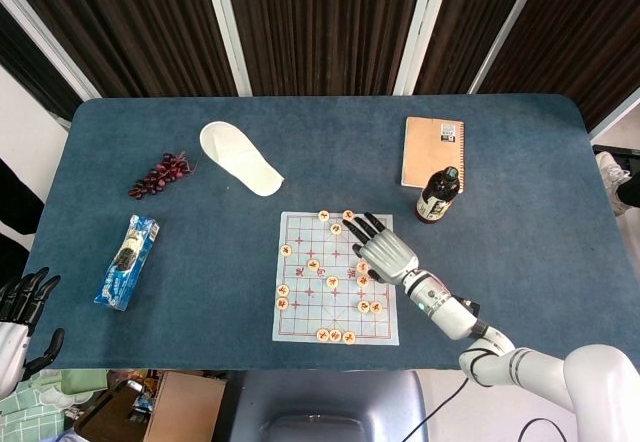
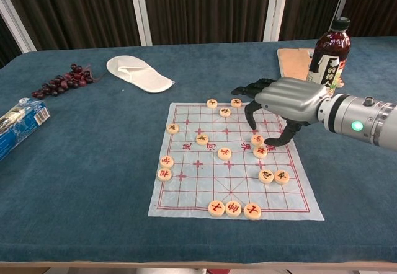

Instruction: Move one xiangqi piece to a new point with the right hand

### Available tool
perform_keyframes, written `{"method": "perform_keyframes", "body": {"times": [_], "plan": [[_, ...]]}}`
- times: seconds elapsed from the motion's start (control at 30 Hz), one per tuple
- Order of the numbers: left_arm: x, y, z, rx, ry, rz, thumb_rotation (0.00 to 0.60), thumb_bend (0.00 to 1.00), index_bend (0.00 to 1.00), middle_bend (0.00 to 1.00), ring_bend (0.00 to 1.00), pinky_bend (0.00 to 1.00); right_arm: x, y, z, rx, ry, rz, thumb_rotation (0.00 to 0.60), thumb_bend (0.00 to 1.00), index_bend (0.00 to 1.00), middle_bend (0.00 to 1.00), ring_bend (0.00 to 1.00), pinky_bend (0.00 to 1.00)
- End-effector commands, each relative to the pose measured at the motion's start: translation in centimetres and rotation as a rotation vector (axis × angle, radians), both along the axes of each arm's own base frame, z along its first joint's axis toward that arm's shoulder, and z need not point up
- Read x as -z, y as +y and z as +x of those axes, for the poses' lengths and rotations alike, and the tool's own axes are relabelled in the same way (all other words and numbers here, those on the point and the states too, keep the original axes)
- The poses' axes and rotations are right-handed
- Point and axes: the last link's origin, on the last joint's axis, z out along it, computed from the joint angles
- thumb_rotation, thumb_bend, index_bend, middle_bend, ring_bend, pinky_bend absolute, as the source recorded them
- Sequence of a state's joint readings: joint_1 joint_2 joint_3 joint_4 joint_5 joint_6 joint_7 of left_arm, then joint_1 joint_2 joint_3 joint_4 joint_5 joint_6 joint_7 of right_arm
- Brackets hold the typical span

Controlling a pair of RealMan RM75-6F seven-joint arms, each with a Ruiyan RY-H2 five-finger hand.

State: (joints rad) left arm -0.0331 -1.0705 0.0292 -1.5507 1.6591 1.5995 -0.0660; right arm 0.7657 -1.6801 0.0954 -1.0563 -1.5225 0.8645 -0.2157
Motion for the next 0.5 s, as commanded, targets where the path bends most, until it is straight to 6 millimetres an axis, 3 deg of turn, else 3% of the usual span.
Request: {"method": "perform_keyframes", "body": {"times": [0.03, 0.5], "plan": [[-0.02, -0.03, 0.01, 0.001, -0.001, 0.001, 0.600, 0.45, 0.00, 0.00, 0.00, 0.00, 0.17, -0.04, 0.10, 0.001, -0.001, 0.001, 0.600, 0.42, 0.58, 0.02, 0.00, 0.00], [-0.16, -0.05, -0.04, 0.004, -0.006, 0.003, 0.600, 0.45, 0.00, 0.00, 0.00, 0.00, 0.87, -0.04, 0.31, 0.003, 0.021, 0.010, 0.600, 0.42, 0.59, 0.02, 0.00, 0.00]]}}
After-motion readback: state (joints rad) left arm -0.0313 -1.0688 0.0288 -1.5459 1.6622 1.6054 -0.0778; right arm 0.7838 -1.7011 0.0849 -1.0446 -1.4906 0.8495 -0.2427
